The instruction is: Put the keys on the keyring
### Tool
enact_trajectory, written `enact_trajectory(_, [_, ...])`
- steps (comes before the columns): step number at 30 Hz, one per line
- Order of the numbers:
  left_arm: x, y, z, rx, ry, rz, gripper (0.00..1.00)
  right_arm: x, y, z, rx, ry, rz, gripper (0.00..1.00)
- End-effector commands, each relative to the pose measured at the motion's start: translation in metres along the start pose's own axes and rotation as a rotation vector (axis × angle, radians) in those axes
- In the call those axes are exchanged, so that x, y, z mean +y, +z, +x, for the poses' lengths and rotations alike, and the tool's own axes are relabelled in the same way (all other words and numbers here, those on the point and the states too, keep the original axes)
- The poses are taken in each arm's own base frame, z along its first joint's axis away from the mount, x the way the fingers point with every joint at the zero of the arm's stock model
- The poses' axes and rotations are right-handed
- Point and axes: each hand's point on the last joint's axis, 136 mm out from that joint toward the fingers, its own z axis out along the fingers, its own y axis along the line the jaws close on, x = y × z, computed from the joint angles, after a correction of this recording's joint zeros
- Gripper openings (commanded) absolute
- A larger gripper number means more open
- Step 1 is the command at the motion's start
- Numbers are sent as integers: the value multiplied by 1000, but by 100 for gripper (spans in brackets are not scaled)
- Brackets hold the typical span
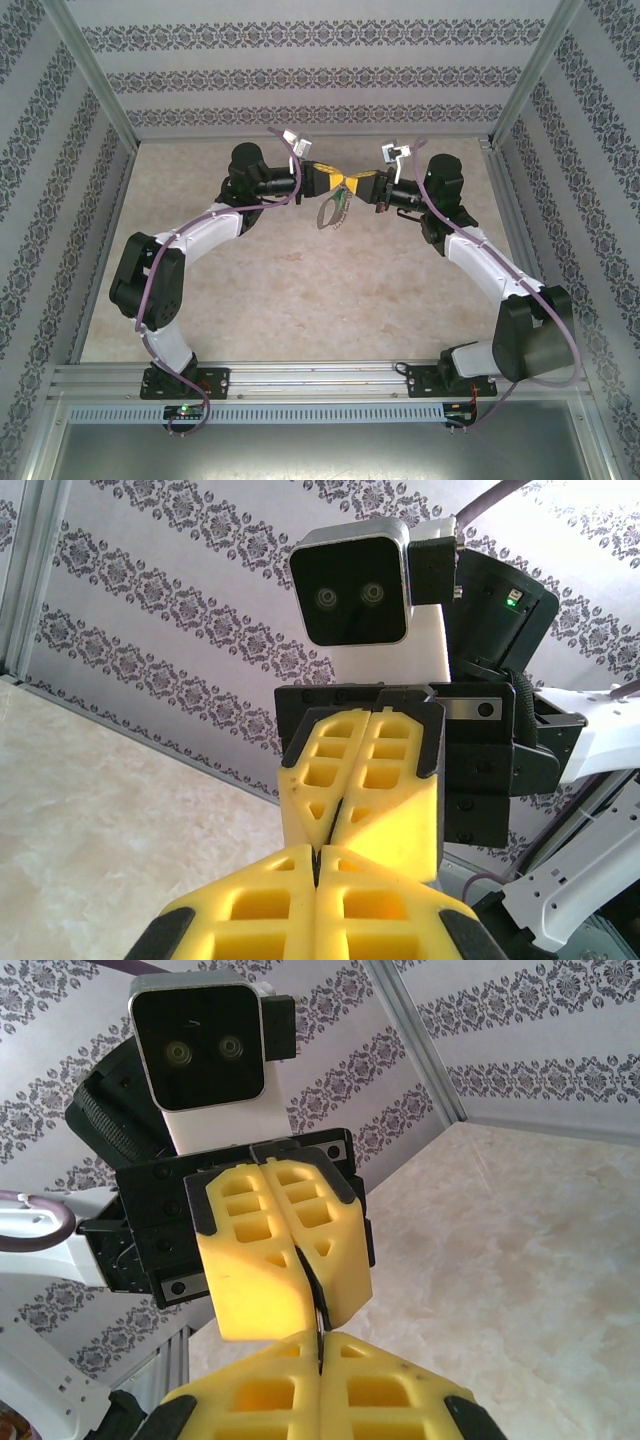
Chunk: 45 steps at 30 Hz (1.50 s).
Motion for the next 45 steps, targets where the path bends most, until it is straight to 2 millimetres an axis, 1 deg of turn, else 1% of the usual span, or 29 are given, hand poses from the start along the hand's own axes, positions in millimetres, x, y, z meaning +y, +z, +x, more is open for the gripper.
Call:
enact_trajectory(1, [-17,-1,-15,-32,73,40,0,9,1,-8,-4,-50,-26,0])
enact_trajectory(2, [-15,-2,-14,-28,70,39,0,7,0,-8,-1,-49,-21,0])
enact_trajectory(4, [-10,-5,-14,-27,65,26,10,4,0,-7,10,-48,-9,0])
enact_trajectory(5, [-7,-9,-14,-31,61,13,17,1,-1,-4,21,-45,3,0])
enact_trajectory(8, [4,-22,-17,-35,48,-16,27,-5,-4,-1,46,-50,29,0])
enact_trajectory(11, [14,-31,-19,-20,31,-28,34,-7,-7,1,92,-78,71,0])
enact_trajectory(15, [21,-40,-20,9,23,-31,41,-8,-8,3,149,-122,110,0])
enact_trajectory(20, [26,-38,-15,67,12,-15,46,-10,-7,2,210,-161,126,0])
enact_trajectory(28, [29,-36,-6,156,1,33,47,-9,5,5,309,-172,67,0])
enact_trajectory(33, [32,-35,2,200,-11,44,48,-5,10,3,321,-165,37,0])
enact_trajectory(36, [30,-34,6,209,-18,62,48,-4,13,8,337,-168,30,0])
enact_trajectory(39, [28,-31,5,210,-17,73,48,-3,15,13,350,-165,18,0])
enact_trajectory(45, [18,-23,11,228,-30,100,48,0,20,15,351,-166,-10,0])
